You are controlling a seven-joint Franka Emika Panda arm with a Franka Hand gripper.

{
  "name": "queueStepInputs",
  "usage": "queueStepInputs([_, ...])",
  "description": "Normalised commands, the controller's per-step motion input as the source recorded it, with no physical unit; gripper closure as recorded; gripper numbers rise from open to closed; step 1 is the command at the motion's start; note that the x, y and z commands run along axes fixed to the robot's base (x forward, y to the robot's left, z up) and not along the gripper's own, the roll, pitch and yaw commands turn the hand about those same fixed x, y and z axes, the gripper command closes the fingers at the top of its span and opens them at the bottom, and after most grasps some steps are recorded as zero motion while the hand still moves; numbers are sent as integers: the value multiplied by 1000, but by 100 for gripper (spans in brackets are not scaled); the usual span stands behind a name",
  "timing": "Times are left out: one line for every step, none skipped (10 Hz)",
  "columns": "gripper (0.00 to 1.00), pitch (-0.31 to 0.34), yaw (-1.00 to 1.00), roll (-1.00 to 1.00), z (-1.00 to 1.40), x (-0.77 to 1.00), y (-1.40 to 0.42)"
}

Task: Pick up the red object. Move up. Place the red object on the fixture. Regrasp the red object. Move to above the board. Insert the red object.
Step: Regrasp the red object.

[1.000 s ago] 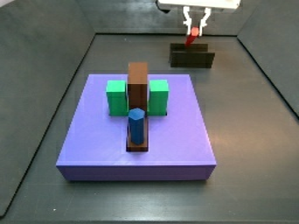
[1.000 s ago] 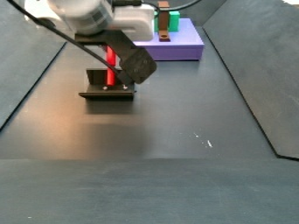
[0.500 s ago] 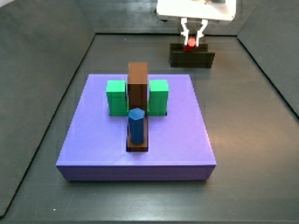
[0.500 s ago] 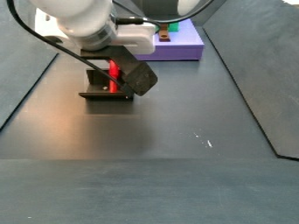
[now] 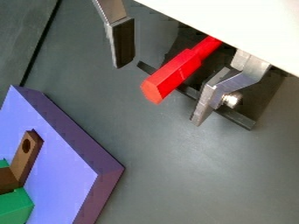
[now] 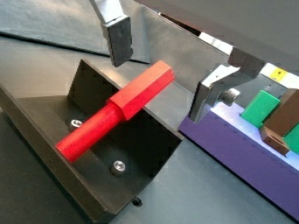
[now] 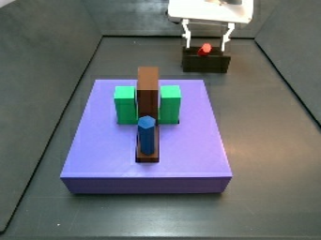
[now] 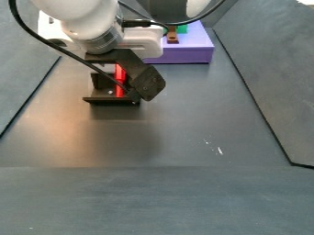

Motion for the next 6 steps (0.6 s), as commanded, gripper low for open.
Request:
queueStepInputs([0, 0, 0, 17, 0, 71, -20])
queueStepInputs([0, 0, 0, 63, 0, 111, -11])
queueStepInputs([0, 0, 0, 251, -31, 100, 160])
queueStepInputs([0, 0, -63, 311, 49, 34, 323])
queueStepInputs([0, 0, -74, 174, 349, 0, 346])
queueStepInputs([0, 0, -37, 77, 543, 0, 346])
